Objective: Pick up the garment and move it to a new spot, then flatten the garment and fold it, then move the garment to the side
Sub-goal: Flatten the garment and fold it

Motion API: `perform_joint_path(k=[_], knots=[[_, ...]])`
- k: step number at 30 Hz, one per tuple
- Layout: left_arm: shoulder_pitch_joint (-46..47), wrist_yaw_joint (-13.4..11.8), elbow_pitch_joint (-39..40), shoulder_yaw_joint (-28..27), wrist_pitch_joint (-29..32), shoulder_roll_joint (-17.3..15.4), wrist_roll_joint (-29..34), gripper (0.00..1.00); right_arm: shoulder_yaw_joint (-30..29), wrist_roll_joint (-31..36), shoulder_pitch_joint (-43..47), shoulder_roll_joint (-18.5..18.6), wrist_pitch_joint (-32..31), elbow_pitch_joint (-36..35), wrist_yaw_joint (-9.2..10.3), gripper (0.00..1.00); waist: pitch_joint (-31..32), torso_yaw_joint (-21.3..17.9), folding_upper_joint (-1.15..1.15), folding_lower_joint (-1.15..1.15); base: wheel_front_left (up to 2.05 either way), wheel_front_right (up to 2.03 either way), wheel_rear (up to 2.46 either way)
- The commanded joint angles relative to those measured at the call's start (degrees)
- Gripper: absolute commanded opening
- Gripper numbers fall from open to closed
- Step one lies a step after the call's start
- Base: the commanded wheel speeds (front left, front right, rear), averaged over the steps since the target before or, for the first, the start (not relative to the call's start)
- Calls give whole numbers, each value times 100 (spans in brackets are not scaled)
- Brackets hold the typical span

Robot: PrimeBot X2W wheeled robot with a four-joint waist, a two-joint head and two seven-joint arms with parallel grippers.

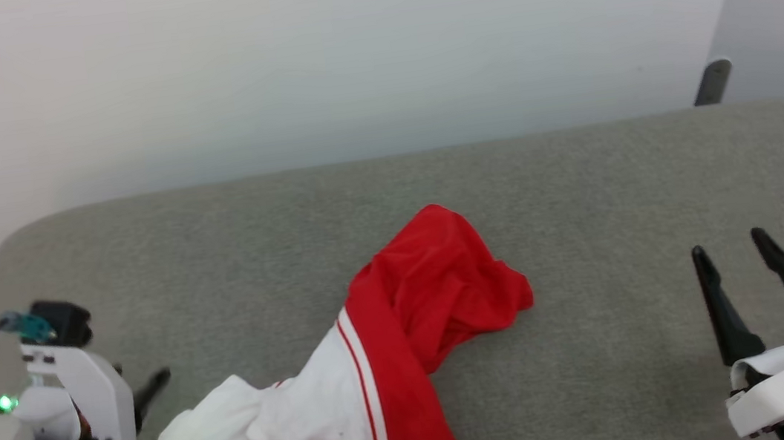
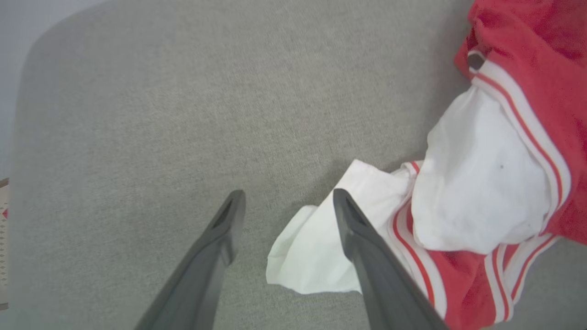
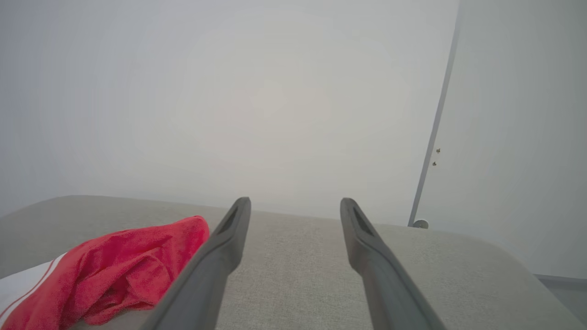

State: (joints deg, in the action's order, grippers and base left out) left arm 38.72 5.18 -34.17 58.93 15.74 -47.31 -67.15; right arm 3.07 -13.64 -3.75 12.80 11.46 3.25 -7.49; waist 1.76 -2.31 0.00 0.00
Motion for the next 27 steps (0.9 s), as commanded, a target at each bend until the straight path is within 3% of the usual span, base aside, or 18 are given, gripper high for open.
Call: perform_joint_path(k=[1,12,16,22,27], knots=[[-50,-132,79,-155,-372,32,-19,100,81,-69,0,14,-21,26,0,100,145,207,0,0,0,0,0],[-884,-810,690,-779,-2857,-10,227,100,519,-246,-26,69,-26,191,0,100,374,921,0,0,0,0,0],[-1228,-1069,911,-1162,-3084,32,445,100,671,-300,-63,81,-75,224,0,100,422,1208,0,0,0,0,0],[-2069,-1605,1576,-2590,-3081,373,1418,100,1097,-474,-172,157,-237,245,0,100,465,1666,0,0,0,0,0],[-2884,-1626,1919,-3543,-3085,835,2144,100,1770,-822,-365,413,-559,285,0,100,460,2049,0,0,0,0,0]])
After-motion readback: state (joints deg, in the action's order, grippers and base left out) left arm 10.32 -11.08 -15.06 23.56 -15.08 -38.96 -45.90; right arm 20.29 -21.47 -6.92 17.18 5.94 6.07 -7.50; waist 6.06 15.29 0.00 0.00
